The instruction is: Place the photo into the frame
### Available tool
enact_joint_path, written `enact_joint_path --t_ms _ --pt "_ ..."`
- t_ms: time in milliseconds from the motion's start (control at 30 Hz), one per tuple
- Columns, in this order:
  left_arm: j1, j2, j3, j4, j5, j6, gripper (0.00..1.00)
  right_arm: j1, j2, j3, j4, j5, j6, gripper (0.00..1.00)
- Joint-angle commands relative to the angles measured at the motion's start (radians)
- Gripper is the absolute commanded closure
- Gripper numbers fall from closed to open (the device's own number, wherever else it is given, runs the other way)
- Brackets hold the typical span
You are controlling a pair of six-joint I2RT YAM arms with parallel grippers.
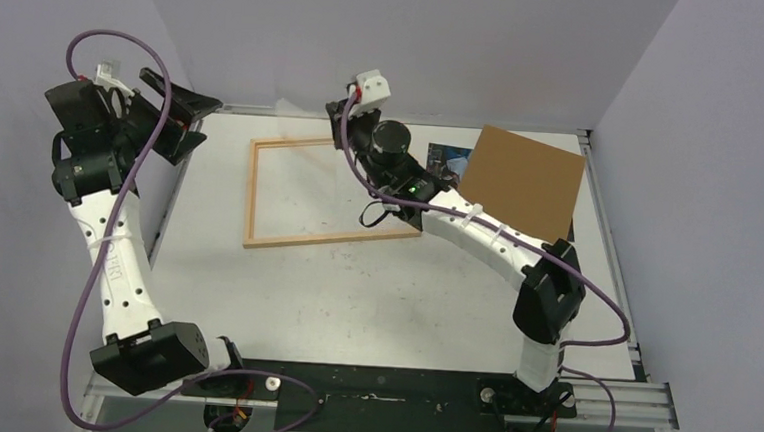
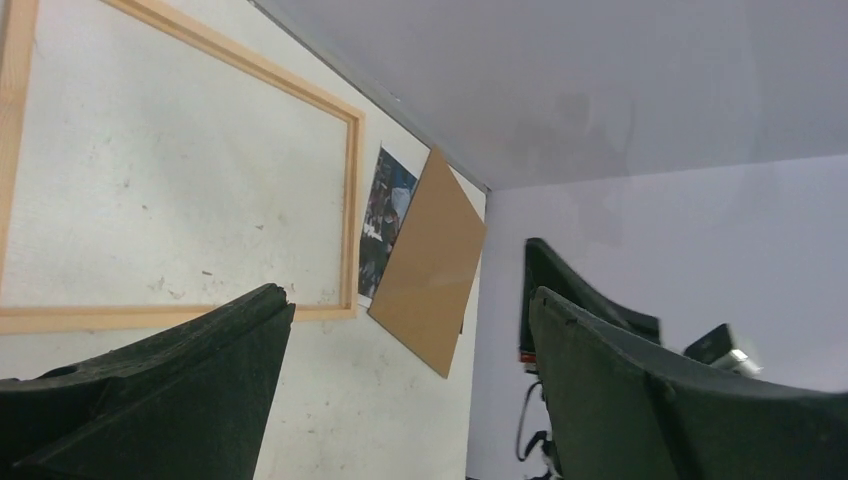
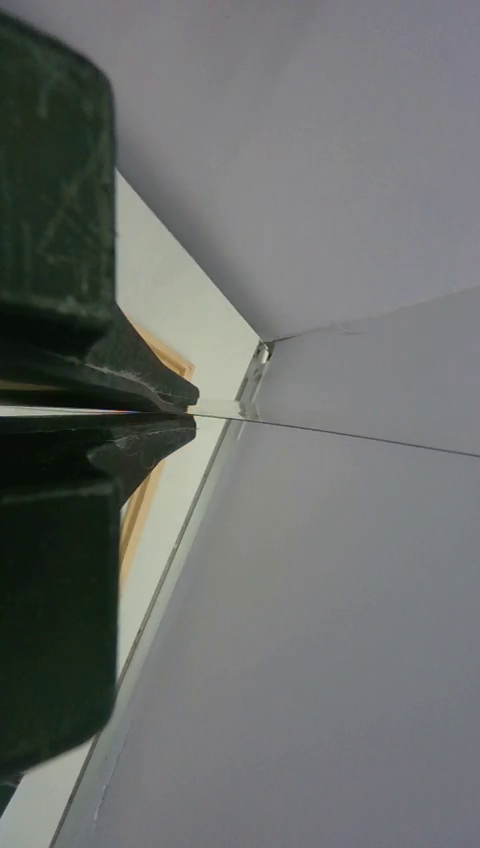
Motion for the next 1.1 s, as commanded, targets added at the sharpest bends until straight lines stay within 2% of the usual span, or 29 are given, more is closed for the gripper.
enact_joint_path --t_ms 0,167,267,367,500,700,767,833,900,1067 --pt "-0.018 -0.043 -0.031 0.056 0.01 0.058 0.12 -0.008 -0.107 0.211 -0.198 0.101 0.053 1.0" --pt "-0.072 -0.07 -0.29 0.028 -0.139 0.063 0.13 -0.072 -0.178 0.214 -0.344 0.184 0.098 1.0" --pt "-0.161 -0.068 -0.425 0.029 -0.252 0.024 0.13 -0.134 -0.229 0.209 -0.481 0.22 0.132 1.0" --pt "-0.285 -0.049 -0.548 0.083 -0.339 -0.069 0.13 -0.162 -0.308 0.139 -0.509 0.271 0.109 1.0" --pt "-0.384 0.019 -0.668 0.181 -0.461 -0.228 0.14 -0.208 -0.392 0.101 -0.595 0.266 0.126 1.0" --pt "-0.485 0.168 -0.632 0.148 -0.702 -0.363 0.19 -0.227 -0.492 0.044 -0.626 0.27 0.115 1.0" --pt "-0.514 0.225 -0.606 0.111 -0.77 -0.396 0.29 -0.229 -0.513 0.037 -0.638 0.271 0.104 1.0" --pt "-0.541 0.274 -0.59 0.082 -0.806 -0.431 0.45 -0.23 -0.535 0.027 -0.647 0.273 0.098 1.0" --pt "-0.56 0.309 -0.579 0.072 -0.824 -0.46 0.53 -0.231 -0.558 0.015 -0.647 0.269 0.09 1.0" --pt "-0.568 0.369 -0.54 0.054 -0.886 -0.488 0.49 -0.233 -0.58 0.027 -0.659 0.261 0.067 1.0"
